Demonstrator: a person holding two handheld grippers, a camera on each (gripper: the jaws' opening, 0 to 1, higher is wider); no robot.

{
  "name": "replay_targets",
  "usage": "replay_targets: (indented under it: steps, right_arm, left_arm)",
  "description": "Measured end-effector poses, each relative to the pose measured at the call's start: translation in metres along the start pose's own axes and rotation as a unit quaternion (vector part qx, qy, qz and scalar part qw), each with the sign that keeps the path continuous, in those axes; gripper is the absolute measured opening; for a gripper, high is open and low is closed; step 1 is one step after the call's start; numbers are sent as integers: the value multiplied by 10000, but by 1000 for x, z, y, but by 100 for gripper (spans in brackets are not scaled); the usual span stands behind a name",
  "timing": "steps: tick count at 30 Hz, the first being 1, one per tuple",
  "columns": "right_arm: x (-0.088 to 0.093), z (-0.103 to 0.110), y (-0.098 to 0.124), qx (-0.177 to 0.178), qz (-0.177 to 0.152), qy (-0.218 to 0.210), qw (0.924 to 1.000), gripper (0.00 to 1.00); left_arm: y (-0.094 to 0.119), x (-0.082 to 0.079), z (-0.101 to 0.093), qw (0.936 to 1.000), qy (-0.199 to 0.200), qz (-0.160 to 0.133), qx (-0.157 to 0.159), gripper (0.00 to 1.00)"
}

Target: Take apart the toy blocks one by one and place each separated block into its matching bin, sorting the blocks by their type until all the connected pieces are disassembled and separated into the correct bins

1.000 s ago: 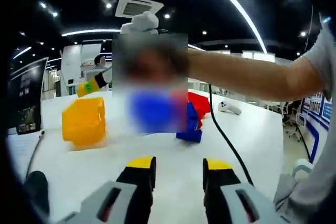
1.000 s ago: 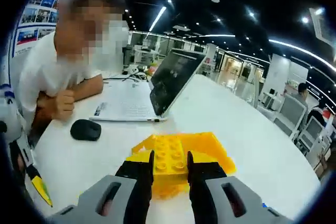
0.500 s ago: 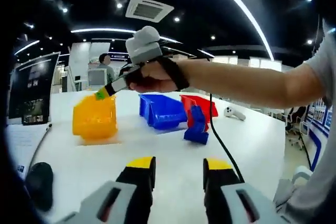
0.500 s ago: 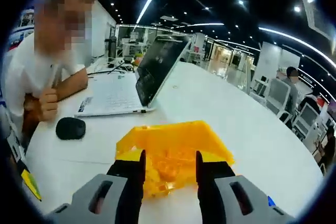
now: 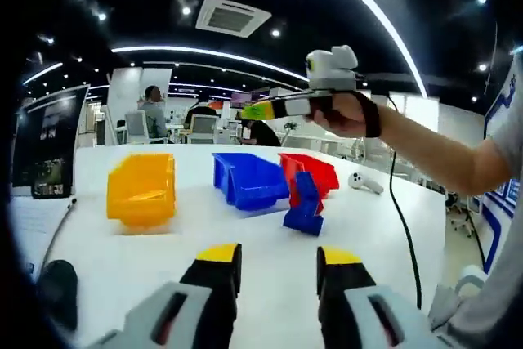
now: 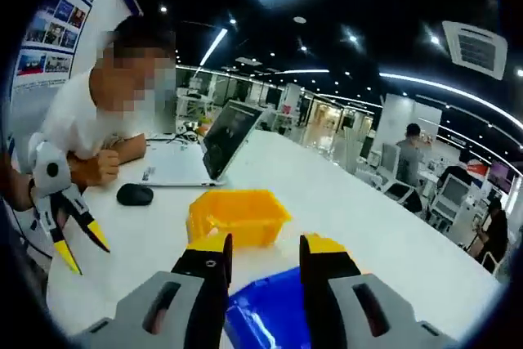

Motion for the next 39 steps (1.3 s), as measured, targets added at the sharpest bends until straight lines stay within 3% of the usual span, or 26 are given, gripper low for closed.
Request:
replay_targets:
  steps: [4,9,11,15,20,24,30,33,35,36,39]
  right_arm:
    - [37,-4,42,132,312,-51,9994,34]
    - [76,9,66,173,761,541,9955,46]
    - [93,20,67,78,1051,771,9914,49]
    - [104,26,57,-147,1272,1444,9812,52]
    - [107,21,38,-536,1416,1563,9760,52]
    - [108,16,30,-662,1599,1674,9706,46]
    - [106,19,34,-710,1541,1472,9744,43]
    - [106,22,44,-697,1473,1141,9800,42]
    - [109,24,51,-638,1379,622,9864,42]
    - [112,23,57,-655,1275,88,9896,42]
    - [118,26,72,-816,1032,-636,9893,42]
  left_arm:
    - [-2,3,-2,9999,22,95,-55,37]
    - [-6,8,-5,9997,85,190,-138,37]
    - [-7,9,-9,9996,47,245,-136,37]
    - [-6,9,-15,9996,-22,282,-99,37]
    - [-3,10,-17,9993,-65,340,-101,37]
    - [-1,11,-19,9992,-79,373,-124,37]
    - [-4,13,-25,9990,-111,435,-16,37]
    - [-7,11,-28,9989,-158,437,76,37]
    - [-9,9,-29,9989,-185,416,131,37]
    - [-9,8,-30,9989,-195,404,156,37]
    - [-11,6,-32,9988,-231,388,211,37]
Point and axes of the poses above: the point that each gripper's makers call its tool centre point, and the gripper's own axes: y roughly backward along the fingers, z roughly to its left, x roughly out of its underside, the point moved 10 cm from there along y, roughly backward along the fingers, and after that the axes turned 4 degrees about -x, right-handed, at the moved point
